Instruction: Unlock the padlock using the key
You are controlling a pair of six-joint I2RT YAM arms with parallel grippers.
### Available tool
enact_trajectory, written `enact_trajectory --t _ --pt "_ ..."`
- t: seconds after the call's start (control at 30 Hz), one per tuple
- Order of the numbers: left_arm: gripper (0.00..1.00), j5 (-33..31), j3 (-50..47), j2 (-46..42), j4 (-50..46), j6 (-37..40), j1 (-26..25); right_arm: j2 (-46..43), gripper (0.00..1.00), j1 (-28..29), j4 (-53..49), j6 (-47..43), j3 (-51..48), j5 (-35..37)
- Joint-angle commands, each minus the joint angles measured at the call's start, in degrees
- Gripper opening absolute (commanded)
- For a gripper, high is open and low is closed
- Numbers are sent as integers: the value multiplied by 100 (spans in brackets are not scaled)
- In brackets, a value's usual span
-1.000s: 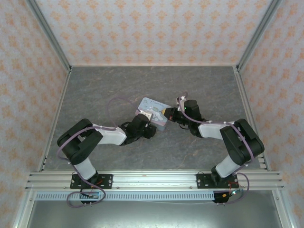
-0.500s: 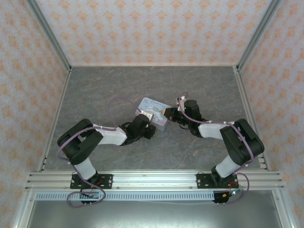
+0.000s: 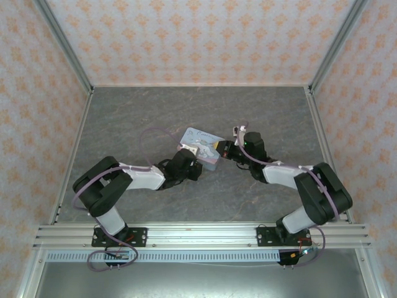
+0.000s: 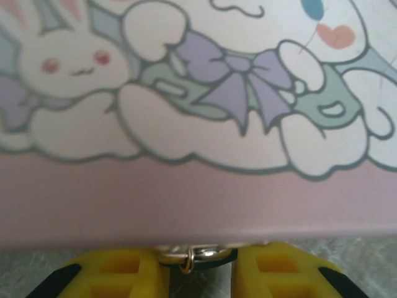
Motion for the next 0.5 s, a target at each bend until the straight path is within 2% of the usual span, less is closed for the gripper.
enact_trajectory --t 0.0,0.23,0.47 --pt "23 99 286 -422 -256 -735 -41 -587 0 40 289 -417 -247 293" --pt "12 486 771 -653 -1115 -1847 8 -1403 0 37 605 -918 -1009 79" --pt "10 1051 1039 -632 -1274 -2596 199 -1721 0 231 1103 -1360 -1567 -113"
